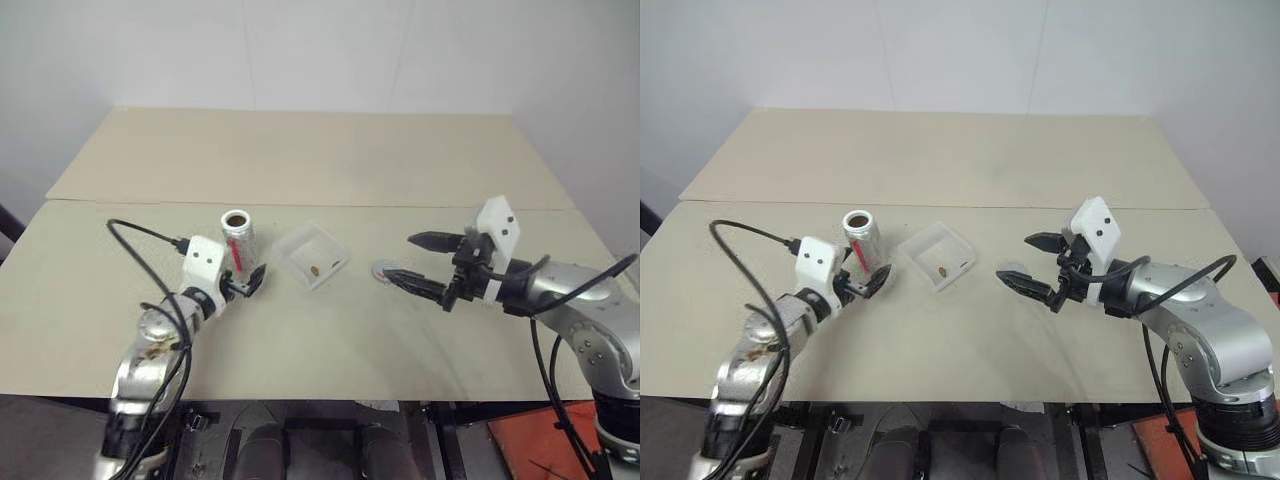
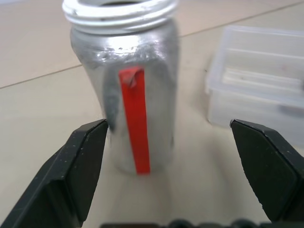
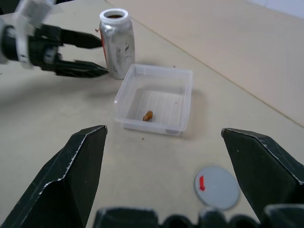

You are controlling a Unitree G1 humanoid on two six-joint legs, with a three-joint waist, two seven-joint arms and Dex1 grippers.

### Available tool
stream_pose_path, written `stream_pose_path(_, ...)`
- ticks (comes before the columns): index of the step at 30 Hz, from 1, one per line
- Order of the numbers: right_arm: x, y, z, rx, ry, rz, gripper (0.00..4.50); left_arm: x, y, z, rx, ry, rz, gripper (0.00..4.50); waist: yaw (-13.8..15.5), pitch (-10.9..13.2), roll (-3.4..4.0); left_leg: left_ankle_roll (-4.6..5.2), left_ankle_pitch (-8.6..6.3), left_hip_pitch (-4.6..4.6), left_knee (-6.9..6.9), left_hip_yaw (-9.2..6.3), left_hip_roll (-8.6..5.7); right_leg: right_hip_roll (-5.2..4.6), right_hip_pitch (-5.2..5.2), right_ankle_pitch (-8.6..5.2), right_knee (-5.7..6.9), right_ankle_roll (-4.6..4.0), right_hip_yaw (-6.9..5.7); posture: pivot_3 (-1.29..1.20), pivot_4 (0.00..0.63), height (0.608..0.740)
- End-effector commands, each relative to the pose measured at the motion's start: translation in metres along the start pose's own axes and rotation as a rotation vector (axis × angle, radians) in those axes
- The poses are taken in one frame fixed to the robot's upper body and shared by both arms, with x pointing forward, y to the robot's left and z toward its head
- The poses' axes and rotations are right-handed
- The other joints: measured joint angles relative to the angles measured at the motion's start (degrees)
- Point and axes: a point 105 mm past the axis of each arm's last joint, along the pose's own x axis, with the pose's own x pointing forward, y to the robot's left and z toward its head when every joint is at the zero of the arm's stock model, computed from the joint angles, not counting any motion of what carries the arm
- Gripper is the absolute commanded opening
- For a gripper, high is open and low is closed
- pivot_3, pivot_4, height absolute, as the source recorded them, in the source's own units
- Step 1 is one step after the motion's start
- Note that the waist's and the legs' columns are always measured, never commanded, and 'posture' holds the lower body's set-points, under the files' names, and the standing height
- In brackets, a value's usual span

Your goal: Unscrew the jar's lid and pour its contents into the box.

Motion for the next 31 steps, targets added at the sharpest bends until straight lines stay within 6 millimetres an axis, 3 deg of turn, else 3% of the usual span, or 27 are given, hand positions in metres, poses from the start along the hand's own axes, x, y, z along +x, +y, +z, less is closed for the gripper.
stream_pose_path(1, -0.009, 0.001, 0.014, -0.071, -0.033, -0.016, 4.50, -0.016, 0.009, 0.026, 0.032, -0.063, -0.002, 4.47, 0.1, 0.0, 0.00, 0.00, 0.00, 0.04, 0.00, 0.00, 0.00, 0.00, 0.02, 0.00, 0.00, -0.01, 0.00, 0.00, 0.150, 0.740)
stream_pose_path(17, -0.025, -0.003, 0.011, -0.114, 0.001, 0.016, 4.50, -0.072, 0.030, 0.074, 0.183, -0.183, -0.374, 4.47, -0.3, 0.0, 0.01, 0.00, 0.00, 0.17, -0.15, 0.11, 0.02, 0.01, 0.03, -0.09, -0.08, -0.13, 0.02, 0.00, 0.150, 0.740)
stream_pose_path(23, -0.036, -0.009, 0.008, -0.153, 0.033, 0.030, 4.50, -0.085, 0.030, 0.068, 0.227, -0.187, -0.500, 4.47, -0.4, 0.0, 0.01, 0.00, 0.00, 0.23, -0.18, 0.20, 0.03, 0.01, 0.03, -0.11, -0.07, -0.15, 0.06, 0.00, 0.150, 0.740)
stream_pose_path(31, -0.049, -0.005, 0.004, -0.185, 0.040, 0.054, 4.50, -0.080, 0.022, 0.055, 0.215, -0.226, -0.519, 4.47, -0.4, 0.0, 0.01, 0.00, 0.00, 0.23, -0.19, 0.21, 0.05, 0.01, 0.04, -0.11, -0.08, -0.15, 0.08, 0.00, 0.150, 0.740)
